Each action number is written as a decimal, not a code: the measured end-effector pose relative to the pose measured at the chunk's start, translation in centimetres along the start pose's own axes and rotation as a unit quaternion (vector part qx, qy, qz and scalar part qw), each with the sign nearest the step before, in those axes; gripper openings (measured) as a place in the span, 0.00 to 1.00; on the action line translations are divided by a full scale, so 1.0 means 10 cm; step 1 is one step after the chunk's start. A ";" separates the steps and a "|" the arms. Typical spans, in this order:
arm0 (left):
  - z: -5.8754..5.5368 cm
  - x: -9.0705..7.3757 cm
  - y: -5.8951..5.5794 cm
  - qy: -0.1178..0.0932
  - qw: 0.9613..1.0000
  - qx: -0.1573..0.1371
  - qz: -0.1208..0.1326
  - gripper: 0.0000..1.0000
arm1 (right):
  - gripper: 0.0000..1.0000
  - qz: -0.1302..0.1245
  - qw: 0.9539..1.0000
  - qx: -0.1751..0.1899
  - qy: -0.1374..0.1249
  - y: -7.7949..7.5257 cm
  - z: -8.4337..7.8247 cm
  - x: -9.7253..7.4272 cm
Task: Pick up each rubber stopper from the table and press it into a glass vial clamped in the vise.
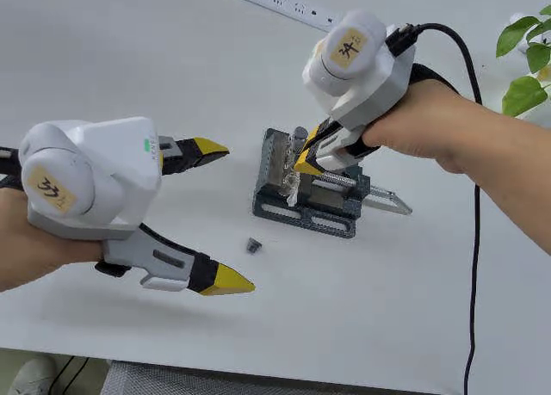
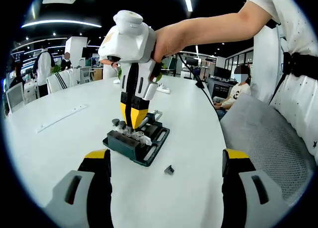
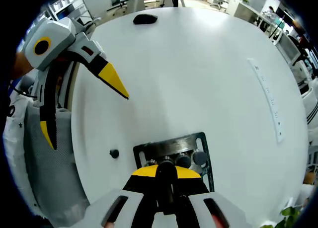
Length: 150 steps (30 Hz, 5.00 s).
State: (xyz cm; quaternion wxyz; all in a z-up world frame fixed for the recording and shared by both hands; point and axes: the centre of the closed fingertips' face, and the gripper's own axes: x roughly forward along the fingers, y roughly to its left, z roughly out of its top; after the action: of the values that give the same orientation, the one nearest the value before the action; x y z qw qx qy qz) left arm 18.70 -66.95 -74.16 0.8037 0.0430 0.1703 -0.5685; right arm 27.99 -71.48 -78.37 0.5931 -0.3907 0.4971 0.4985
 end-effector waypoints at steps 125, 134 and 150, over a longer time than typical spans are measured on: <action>0.01 0.11 -0.04 -0.012 1.000 -0.019 -0.007 0.87 | 0.00 0.025 0.999 -0.005 -0.023 0.01 0.02 -0.01; 0.01 0.12 -0.04 -0.012 1.000 -0.019 -0.008 0.87 | 0.00 0.028 0.999 -0.005 -0.018 0.00 0.02 -0.01; -0.01 0.11 -0.02 -0.011 1.000 -0.020 -0.007 0.86 | 0.00 0.033 0.999 -0.008 -0.002 0.00 0.01 -0.01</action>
State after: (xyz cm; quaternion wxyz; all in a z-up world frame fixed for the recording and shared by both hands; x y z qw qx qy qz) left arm 18.81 -68.02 -74.55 0.8026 0.0191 0.1731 -0.5706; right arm 27.98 -71.39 -78.23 0.5744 -0.3776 0.5046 0.5224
